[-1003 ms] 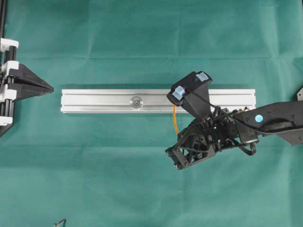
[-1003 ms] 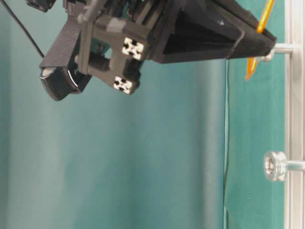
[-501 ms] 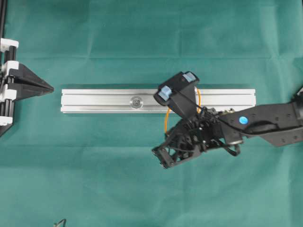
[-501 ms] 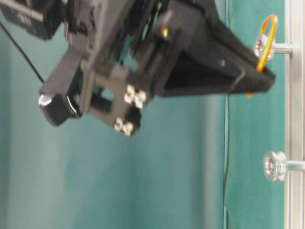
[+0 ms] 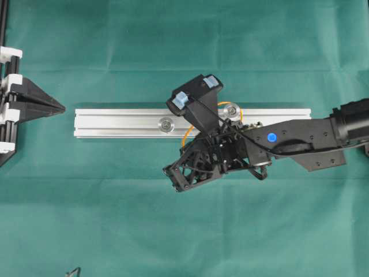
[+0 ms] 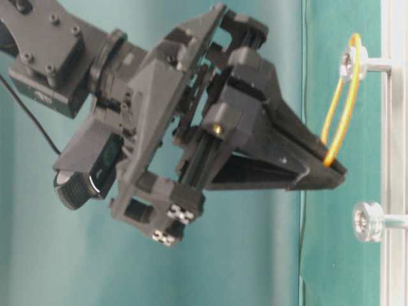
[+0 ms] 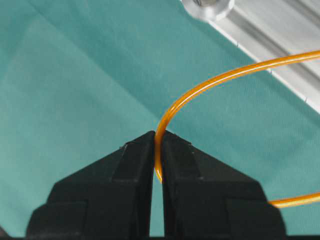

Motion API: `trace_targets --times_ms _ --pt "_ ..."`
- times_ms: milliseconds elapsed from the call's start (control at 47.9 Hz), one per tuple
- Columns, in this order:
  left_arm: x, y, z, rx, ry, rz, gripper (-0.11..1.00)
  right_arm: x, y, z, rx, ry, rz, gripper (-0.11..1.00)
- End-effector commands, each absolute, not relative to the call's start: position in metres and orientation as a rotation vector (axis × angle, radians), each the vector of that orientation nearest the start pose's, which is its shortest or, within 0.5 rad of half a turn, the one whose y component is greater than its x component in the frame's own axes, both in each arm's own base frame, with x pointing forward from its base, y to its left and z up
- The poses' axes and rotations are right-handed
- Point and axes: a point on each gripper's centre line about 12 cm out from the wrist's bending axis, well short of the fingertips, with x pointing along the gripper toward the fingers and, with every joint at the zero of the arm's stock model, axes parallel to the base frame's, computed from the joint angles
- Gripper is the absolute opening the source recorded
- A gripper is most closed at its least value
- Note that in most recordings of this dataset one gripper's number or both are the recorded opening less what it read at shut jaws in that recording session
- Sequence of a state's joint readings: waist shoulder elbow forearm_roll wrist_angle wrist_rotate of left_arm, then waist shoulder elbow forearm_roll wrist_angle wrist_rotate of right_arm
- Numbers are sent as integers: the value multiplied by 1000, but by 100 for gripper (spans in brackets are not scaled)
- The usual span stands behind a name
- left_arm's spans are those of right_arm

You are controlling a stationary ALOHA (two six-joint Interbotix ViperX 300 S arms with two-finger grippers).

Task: Hook the rubber onto the shaft.
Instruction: 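Drag the band leftward past the peg toward the left metal peg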

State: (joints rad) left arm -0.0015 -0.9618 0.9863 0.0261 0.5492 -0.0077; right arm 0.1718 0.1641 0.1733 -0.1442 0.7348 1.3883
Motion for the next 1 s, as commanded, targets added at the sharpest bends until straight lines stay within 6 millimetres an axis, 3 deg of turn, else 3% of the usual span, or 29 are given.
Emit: trace_targets --times_ms 0,459,982 --pt "190 1 288 22 543 7 0 451 63 228 1029 880 -573 6" --pt "190 1 288 22 543 7 0 461 43 225 1117 817 -613 6" --pt "190 1 288 23 544 7 0 485 35 224 1127 790 -624 6"
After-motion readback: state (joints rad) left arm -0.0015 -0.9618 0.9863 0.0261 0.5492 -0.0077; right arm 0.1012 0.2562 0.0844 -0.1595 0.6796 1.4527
